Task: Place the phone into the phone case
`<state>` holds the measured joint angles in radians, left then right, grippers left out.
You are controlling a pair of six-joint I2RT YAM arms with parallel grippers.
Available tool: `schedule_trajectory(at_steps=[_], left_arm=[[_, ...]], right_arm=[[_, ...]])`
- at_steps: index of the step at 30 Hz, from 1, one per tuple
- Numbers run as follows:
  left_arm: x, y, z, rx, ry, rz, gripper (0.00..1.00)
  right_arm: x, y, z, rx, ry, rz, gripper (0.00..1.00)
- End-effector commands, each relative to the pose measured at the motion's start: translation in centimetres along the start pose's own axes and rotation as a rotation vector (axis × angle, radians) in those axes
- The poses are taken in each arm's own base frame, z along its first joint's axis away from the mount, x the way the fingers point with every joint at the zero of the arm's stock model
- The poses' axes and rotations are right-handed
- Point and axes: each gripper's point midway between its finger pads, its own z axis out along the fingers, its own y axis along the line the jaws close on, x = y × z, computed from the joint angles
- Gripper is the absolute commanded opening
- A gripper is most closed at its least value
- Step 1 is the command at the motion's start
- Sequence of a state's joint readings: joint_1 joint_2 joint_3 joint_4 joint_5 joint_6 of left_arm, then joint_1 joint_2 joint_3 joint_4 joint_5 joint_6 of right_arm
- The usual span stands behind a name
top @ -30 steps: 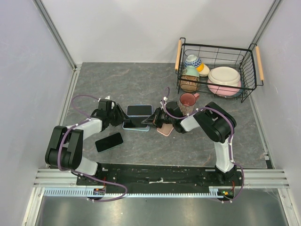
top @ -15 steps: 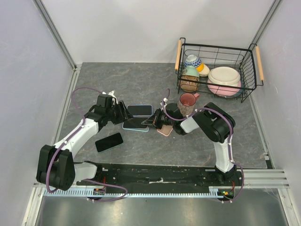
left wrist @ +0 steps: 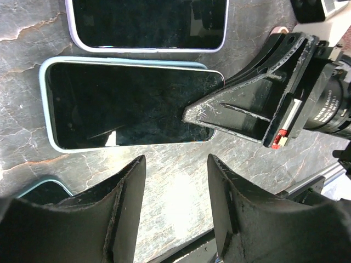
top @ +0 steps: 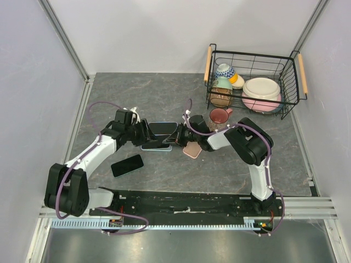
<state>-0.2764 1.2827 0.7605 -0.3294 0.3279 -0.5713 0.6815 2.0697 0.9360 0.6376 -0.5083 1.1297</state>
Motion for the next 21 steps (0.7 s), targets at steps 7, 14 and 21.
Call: schedule_trajectory(at_steps=[7, 14, 21], left_arm=[[-0.5, -0.2, 2.1, 0.010, 0.070, 0.041, 0.53], [-0.9, 0.3, 4.0, -0.011, 0.108, 0.030, 0.37], [-0.6, 0.9, 5.9, -0.033, 0.161, 0.014, 0.22]], right_arm=[[6.9, -11.7, 0.4, 0.402, 0.234, -0.032, 0.00], [7.9, -13.3, 0.0, 0.447, 0.250, -0.035, 0.00], [8.5, -14.5, -0.1, 0.479, 0.261, -0.038, 0.02]])
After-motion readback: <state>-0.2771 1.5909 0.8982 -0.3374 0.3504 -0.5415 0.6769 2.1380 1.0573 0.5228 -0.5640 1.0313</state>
